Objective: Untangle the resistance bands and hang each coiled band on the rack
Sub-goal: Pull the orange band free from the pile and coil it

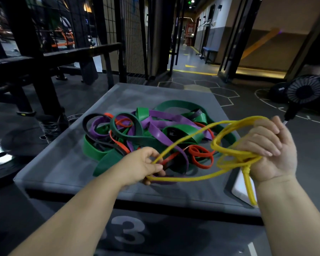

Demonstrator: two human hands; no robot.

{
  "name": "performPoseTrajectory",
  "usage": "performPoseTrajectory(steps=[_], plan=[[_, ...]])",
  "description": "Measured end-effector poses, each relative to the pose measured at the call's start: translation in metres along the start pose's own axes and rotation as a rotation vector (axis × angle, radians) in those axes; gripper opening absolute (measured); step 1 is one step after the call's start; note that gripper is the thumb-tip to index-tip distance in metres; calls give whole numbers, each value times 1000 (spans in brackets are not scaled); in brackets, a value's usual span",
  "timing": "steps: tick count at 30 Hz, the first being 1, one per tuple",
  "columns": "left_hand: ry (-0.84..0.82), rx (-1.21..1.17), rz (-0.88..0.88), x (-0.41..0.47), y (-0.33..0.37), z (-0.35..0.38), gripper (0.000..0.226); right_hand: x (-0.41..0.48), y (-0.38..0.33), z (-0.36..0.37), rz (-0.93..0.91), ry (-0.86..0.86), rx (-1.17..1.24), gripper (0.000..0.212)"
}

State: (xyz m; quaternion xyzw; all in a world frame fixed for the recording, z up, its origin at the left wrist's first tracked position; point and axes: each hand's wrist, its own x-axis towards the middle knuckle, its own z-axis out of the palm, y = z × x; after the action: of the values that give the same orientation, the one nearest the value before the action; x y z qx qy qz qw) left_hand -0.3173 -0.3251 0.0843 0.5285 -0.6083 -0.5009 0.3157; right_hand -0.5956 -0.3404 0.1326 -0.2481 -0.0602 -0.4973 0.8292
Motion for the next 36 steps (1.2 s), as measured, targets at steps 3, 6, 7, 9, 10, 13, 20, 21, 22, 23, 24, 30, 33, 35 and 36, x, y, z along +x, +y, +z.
performPoseTrajectory(steps=[3,6,7,9,10,13,20,21,22,23,24,30,33,35,36], plan=[[50,-125,-39,0,-2,-6,15,-5,-12,-1,-53,17,-10,30],[24,-238,-69,-2,0,-9,16,-8,-16,-5,-57,35,-28,31],[0,-256,-71,-2,1,-9,16,-8,-16,-5,-49,36,-40,31],[-61,-271,-75,-3,1,-9,20,-7,-15,-7,-19,44,-73,35],[-89,-279,-79,-4,2,-9,24,-6,-14,-8,0,49,-88,37],[-141,-334,-109,-4,2,-11,28,-5,-12,-10,39,51,-119,42],[-250,-80,-24,-6,-1,-23,46,-7,-12,-5,62,15,-119,41],[-202,9,-11,-5,-1,-23,45,-7,-12,-4,69,4,-113,39],[-143,67,-2,-4,0,-22,45,-8,-12,-3,75,-7,-114,36],[-73,96,8,-3,1,-20,43,-8,-12,-2,79,-17,-124,33],[1,97,19,-2,1,-18,36,-8,-12,-1,84,-24,-140,32],[112,-133,1,0,1,-17,8,-9,-11,-1,144,3,-225,39],[85,-403,-61,-2,7,-17,11,-8,-10,-2,186,-11,-247,38],[43,-600,-79,-4,11,-15,14,-6,-8,-3,215,-10,-268,35],[22,-678,-84,-6,12,-14,13,-4,-6,-4,232,0,-287,34]])
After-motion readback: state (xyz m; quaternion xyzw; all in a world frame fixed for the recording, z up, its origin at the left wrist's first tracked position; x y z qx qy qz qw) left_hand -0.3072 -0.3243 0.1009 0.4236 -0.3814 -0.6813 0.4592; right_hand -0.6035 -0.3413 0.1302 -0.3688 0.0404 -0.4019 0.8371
